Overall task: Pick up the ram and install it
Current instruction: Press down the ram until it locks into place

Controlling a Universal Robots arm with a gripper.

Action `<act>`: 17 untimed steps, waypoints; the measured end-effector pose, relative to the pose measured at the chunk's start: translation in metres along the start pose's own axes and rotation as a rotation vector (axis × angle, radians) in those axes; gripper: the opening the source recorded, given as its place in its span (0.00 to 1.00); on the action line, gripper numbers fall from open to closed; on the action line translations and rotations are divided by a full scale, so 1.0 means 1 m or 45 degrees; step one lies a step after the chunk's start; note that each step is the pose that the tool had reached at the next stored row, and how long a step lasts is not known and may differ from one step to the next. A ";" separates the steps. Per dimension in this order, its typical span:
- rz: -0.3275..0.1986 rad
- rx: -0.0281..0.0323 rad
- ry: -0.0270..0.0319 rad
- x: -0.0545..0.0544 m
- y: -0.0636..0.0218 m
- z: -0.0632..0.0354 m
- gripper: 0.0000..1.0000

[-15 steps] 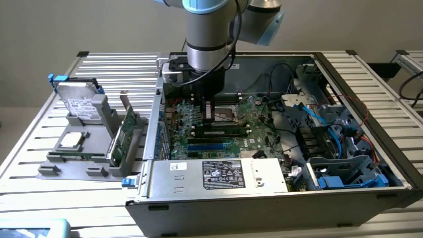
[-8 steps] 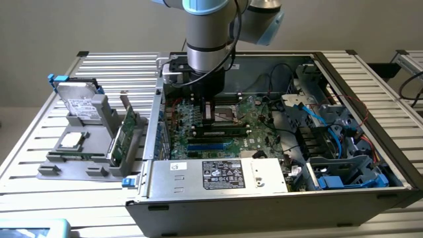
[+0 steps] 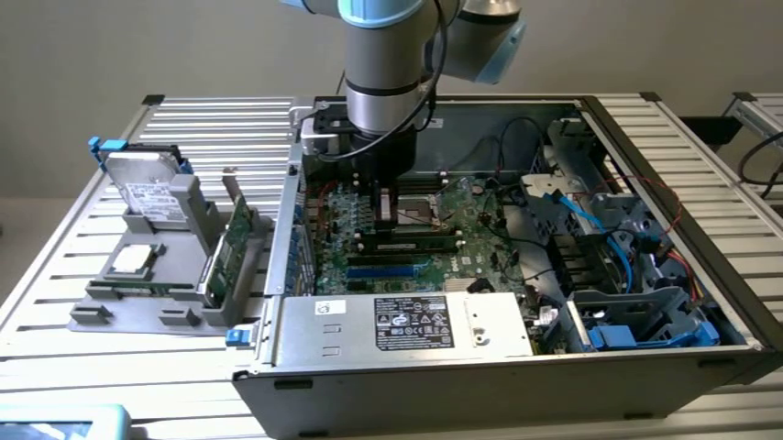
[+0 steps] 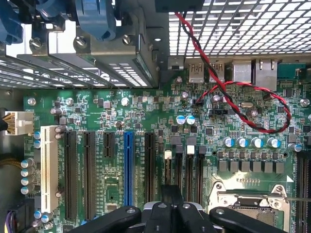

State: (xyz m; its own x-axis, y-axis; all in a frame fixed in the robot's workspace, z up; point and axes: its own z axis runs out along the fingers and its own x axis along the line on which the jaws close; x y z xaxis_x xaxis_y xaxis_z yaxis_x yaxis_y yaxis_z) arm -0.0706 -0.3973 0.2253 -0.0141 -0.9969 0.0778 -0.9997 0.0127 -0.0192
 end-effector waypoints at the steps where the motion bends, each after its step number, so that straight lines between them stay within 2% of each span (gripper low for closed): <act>1: 0.000 0.0000 0.0001 0.000 0.0000 0.0000 0.11; 4: 0.000 0.0002 0.0000 0.000 -0.0003 -0.0008 0.11; 8: 0.000 -0.0003 0.0005 0.001 -0.0035 -0.0082 0.11; 17: 0.000 -0.0005 0.0006 0.001 -0.0240 -0.0167 0.11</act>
State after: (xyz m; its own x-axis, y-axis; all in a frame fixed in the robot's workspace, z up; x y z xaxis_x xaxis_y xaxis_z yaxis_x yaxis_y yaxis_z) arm -0.0469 -0.3973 0.2425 -0.0142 -0.9968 0.0783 -0.9997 0.0127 -0.0189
